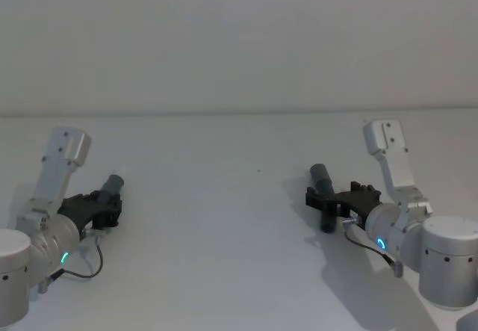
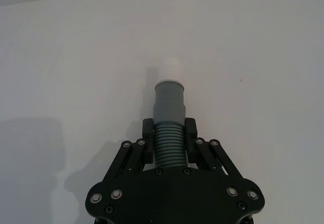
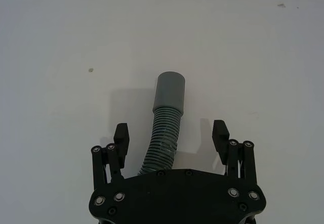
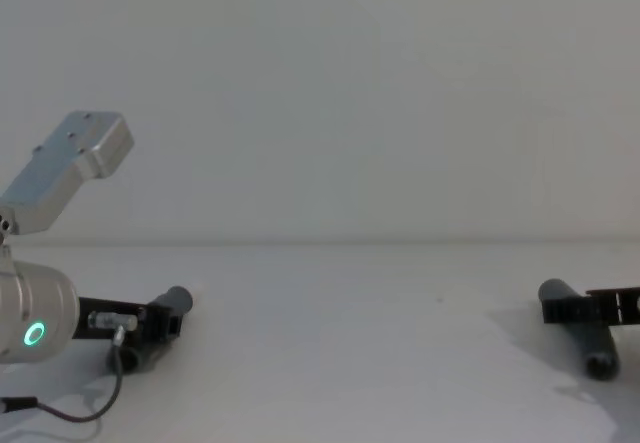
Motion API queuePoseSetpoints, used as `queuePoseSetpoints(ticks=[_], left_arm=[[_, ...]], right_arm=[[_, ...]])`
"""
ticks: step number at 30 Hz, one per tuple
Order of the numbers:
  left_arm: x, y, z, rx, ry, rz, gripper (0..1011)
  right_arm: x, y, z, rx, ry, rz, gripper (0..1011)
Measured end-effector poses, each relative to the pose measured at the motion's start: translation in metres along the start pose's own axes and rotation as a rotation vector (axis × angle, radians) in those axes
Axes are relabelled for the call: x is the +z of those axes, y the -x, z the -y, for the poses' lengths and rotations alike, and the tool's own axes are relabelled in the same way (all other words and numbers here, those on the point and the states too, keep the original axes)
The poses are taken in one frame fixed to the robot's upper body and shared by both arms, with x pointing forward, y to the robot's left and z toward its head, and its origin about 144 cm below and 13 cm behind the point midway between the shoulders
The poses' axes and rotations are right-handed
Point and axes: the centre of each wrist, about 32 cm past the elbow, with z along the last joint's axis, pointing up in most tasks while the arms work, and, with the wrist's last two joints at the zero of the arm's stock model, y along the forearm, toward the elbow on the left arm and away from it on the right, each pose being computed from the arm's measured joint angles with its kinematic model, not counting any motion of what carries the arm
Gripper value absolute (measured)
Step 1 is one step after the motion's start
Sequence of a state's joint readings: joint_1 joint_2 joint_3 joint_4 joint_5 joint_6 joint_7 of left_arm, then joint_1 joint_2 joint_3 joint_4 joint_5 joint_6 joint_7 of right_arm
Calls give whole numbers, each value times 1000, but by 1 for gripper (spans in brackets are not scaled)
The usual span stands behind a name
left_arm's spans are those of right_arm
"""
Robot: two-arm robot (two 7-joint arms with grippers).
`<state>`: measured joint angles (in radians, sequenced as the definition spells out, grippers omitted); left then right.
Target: Use both hands to pick up one end of the pipe from the table, align the ends, and insert them.
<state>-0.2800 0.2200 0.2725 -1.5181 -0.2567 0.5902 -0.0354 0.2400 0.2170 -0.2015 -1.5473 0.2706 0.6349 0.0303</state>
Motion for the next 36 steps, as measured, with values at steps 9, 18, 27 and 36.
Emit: queuePoseSetpoints(ticks=[9,18,27,36], left_arm=[[0,0,0,0,0,0,320],[0,0,0,0,0,0,320],[0,0,0,0,0,0,321],[0,0,0,0,-1,0,320]], right_arm=[[0,1,0,2,1,11,1000],[0,6,-3,9,19,59,1000],[2,13,-7,14,42,115,1000],[4,18,-9,16,56,147,861]])
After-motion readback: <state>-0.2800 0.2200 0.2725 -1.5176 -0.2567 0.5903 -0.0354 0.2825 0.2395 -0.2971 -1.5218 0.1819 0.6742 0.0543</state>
